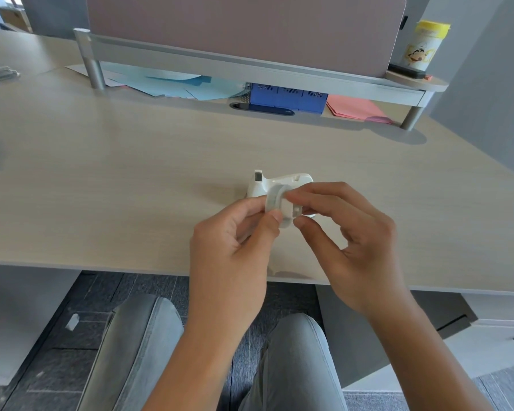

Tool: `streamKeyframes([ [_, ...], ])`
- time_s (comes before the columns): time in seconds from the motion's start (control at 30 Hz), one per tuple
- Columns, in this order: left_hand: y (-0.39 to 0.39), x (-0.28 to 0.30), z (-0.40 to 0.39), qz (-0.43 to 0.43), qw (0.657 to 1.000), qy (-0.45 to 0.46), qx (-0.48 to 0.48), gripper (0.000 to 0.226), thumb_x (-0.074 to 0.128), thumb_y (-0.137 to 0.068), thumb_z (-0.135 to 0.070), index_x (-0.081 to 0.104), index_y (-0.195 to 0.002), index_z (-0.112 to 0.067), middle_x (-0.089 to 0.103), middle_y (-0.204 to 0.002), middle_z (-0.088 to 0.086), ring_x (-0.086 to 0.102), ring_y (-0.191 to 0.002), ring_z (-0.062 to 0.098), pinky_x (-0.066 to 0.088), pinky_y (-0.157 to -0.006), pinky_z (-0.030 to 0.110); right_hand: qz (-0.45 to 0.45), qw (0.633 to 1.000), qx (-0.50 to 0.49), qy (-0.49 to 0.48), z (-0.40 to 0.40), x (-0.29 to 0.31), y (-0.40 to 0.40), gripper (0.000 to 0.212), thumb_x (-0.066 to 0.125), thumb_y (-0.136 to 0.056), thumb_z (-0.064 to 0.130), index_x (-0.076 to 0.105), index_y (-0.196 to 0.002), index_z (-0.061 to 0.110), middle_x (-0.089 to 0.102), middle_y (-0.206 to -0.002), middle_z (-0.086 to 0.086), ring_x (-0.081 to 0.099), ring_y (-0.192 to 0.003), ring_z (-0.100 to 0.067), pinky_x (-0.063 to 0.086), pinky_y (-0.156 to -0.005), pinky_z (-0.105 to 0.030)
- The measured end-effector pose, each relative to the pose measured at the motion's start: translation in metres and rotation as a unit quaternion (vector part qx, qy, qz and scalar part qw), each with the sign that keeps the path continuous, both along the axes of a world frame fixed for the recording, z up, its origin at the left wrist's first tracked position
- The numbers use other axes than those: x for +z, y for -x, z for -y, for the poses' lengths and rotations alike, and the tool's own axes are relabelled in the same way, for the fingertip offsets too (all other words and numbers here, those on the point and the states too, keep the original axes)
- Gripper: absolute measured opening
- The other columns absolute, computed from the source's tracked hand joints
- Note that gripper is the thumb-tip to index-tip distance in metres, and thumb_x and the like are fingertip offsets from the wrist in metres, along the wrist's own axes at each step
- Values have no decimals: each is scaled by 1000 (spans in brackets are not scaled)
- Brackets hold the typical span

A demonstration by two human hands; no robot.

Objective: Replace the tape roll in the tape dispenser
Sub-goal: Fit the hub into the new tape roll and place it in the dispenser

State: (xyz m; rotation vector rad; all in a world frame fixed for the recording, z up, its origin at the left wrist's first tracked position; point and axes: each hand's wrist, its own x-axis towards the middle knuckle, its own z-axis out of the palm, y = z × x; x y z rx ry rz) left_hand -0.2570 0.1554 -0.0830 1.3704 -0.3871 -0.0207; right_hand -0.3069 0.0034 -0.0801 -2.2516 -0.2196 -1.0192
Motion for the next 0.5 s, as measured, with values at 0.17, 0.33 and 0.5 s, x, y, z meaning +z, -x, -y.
streamKeyframes([
  [0.17,0,-5,2,-20,1000,15,-5,21,66,-97,-9,81,-103,-22,84,-90,-4,79,-87,16,62,-92,48,-12,993,41,-108,-2,-4,-2,38,73,-90,-10,74,-121,10,69,-108,-12,69,-93,-18,53,-86,-25],
  [0.33,1,-5,4,-63,997,51,-13,18,64,-97,-5,81,-101,-12,84,-93,4,79,-87,15,64,-89,44,-58,951,70,-295,-3,0,0,41,79,-85,3,71,-125,11,76,-101,-3,73,-89,-16,59,-87,-30],
  [0.5,1,-3,4,-93,992,79,-34,17,64,-99,-10,80,-103,-13,83,-99,10,80,-85,17,60,-96,54,-189,920,37,-340,0,11,2,40,77,-76,37,79,-113,21,77,-94,5,61,-72,-3,52,-74,-16],
])
